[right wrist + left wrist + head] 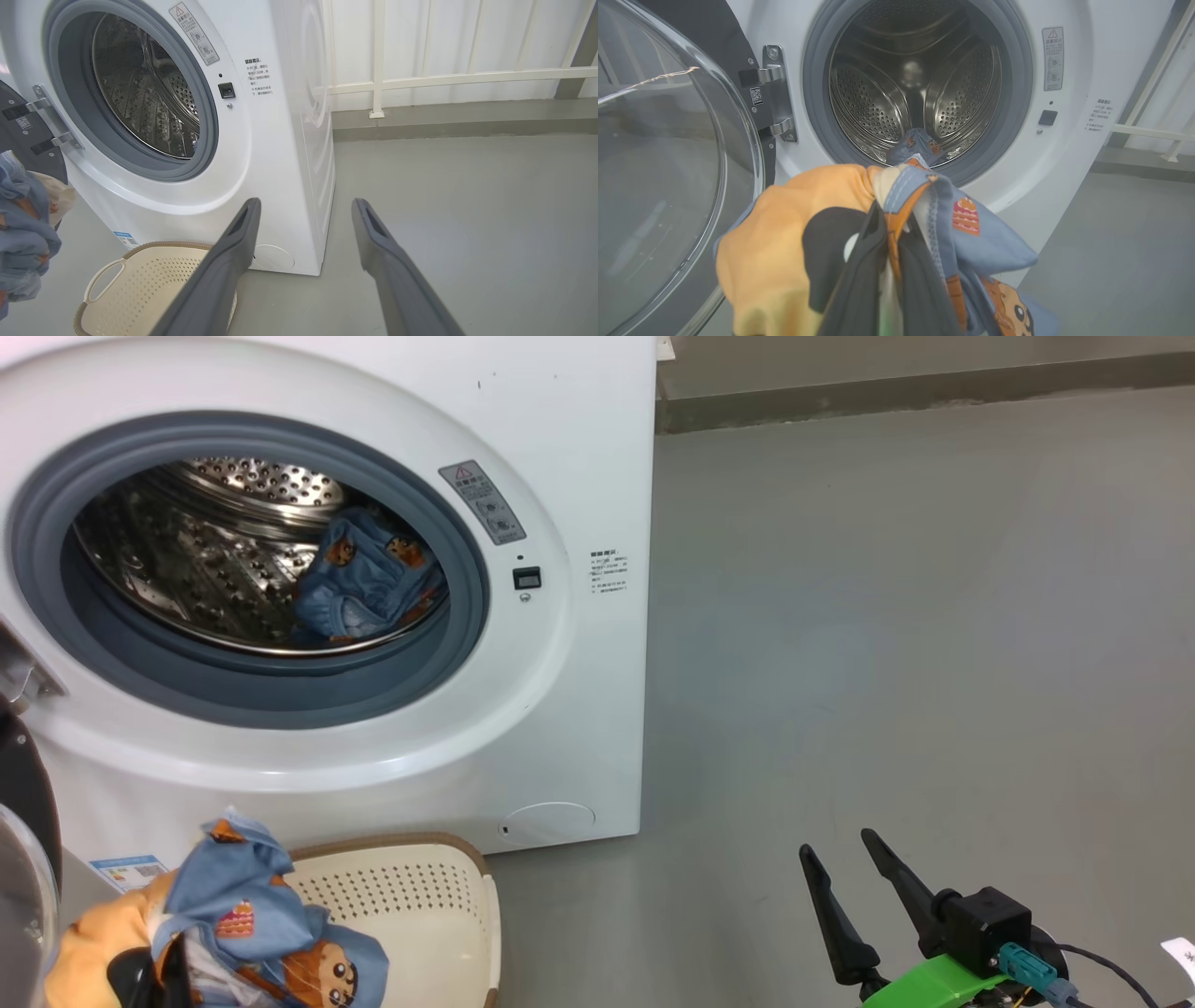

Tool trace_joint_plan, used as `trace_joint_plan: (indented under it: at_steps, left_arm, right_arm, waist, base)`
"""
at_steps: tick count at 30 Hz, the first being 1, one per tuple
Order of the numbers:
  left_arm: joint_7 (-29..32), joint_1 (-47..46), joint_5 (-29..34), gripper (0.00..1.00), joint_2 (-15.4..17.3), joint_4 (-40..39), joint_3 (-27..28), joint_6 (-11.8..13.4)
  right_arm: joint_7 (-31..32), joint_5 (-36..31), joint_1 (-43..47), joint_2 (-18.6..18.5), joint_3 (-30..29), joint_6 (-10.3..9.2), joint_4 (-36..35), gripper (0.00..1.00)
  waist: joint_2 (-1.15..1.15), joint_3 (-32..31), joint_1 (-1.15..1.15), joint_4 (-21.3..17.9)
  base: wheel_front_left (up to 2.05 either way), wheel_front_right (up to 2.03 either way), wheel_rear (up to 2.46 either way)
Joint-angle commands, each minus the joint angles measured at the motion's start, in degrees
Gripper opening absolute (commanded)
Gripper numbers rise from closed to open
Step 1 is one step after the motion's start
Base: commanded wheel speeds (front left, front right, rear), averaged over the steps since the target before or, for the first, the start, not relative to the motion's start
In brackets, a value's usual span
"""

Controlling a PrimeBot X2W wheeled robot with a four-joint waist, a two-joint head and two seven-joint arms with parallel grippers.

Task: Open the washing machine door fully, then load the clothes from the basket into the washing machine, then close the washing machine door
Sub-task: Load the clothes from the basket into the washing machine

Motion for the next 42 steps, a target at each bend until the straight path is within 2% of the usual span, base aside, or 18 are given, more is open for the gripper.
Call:
trace_joint_plan:
  at_steps: [1, 10, 22, 30, 31, 42]
  left_arm:
    - [-0.6, -0.7, -0.4, 0.00, 0.4, -1.8, 1.4, 0.3]
    - [-0.6, -4.3, -0.2, 0.00, 0.4, -1.6, 0.4, -0.1]
    - [-0.6, -19.1, 0.2, 0.00, 1.0, 0.2, 3.1, -1.1]
    - [-0.6, -31.1, -1.1, 0.00, 7.0, 2.2, 1.5, -1.2]
    - [-0.6, -31.1, -1.1, 0.00, 7.0, 2.2, 1.5, -1.2]
    - [-0.6, -46.7, -3.5, 0.00, 13.9, 11.9, -2.1, -1.2]
  right_arm:
    - [-0.3, 0.0, -0.5, 0.2, 1.4, 0.35, -1.6, 1.00]
    - [-0.3, 0.4, -1.2, 0.2, 2.1, 0.35, -2.2, 1.00]
    - [-0.3, -0.3, -5.2, 0.2, 2.1, 0.35, -4.2, 1.00]
    - [-0.3, 0.0, -8.3, 0.2, 2.6, 0.35, -5.2, 1.00]
    - [-0.3, 0.0, -8.3, 0.2, 2.6, 0.35, -5.2, 1.00]
    - [-0.3, 1.6, -10.5, 0.2, 3.5, 0.35, -6.0, 1.00]
  waist:
    - [0.00, 0.2, 0.01, 0.0]
    - [0.00, 4.0, 0.01, -0.7]
    - [0.00, 15.5, 0.01, -3.3]
    - [0.00, 22.2, 0.01, -5.4]
    - [0.00, 22.2, 0.01, -5.4]
    - [0.00, 28.9, 0.01, -8.0]
  base:
    - [0.00, 0.00, 0.00]
    - [0.00, 0.00, 0.00]
    - [0.00, 0.00, 0.00]
    - [0.00, 0.00, 0.00]
    - [0.00, 0.00, 0.00]
    - [0.00, 0.00, 0.00]
